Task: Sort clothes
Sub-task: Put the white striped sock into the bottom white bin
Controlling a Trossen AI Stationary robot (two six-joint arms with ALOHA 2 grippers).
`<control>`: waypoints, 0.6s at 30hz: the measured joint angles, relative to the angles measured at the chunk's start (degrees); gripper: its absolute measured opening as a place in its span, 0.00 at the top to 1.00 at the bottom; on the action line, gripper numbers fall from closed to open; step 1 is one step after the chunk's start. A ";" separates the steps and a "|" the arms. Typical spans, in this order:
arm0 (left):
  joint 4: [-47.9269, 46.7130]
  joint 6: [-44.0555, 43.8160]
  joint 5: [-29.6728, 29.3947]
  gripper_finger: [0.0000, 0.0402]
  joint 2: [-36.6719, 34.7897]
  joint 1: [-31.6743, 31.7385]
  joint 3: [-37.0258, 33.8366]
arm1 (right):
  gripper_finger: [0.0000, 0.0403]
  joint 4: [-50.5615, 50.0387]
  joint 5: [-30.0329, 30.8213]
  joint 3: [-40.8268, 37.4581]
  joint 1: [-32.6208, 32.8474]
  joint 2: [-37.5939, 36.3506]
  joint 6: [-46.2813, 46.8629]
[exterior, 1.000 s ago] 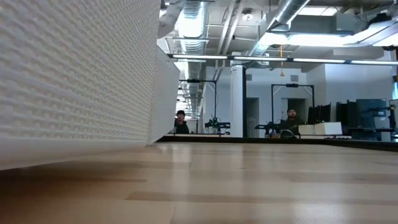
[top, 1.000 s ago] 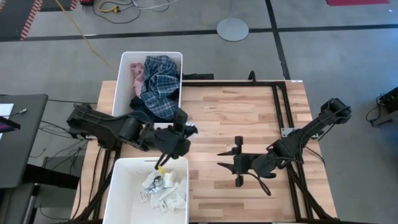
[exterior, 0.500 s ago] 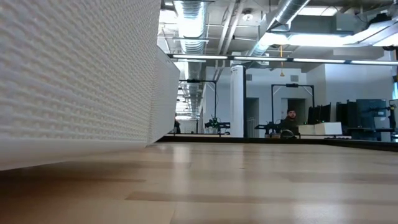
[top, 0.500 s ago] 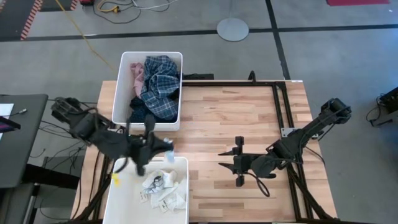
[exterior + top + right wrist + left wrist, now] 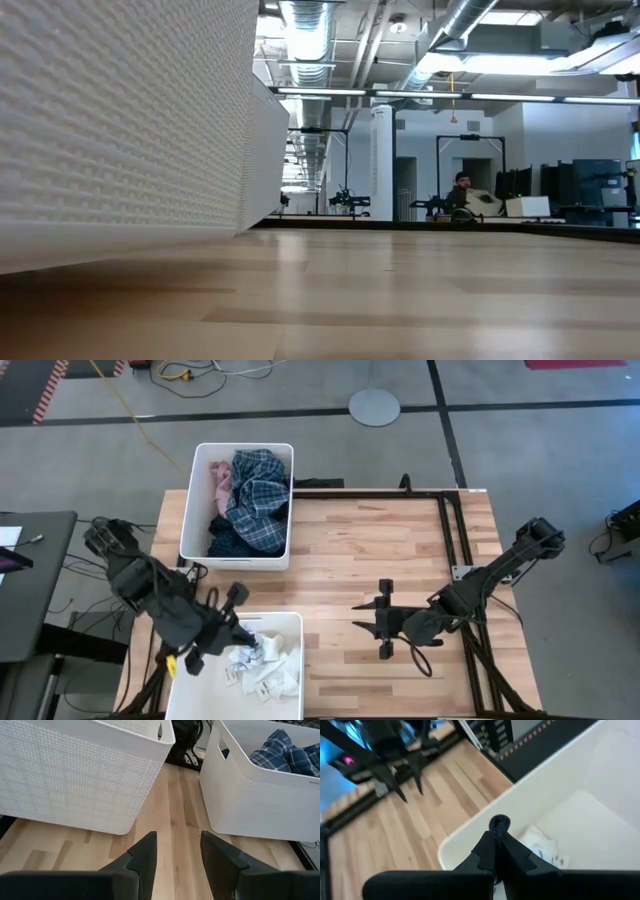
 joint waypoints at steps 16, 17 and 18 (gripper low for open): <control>-7.57 -7.57 0.35 0.99 10.16 -1.99 0.00 | 0.59 6.05 -6.27 -0.02 2.79 0.03 -4.84; -7.79 -7.87 0.34 0.99 10.69 -1.99 0.00 | 0.59 6.30 -6.33 -0.02 3.10 0.02 -5.31; -8.08 -8.24 0.35 0.99 11.05 -1.99 0.00 | 0.59 6.74 -6.55 -0.02 3.41 0.02 -6.06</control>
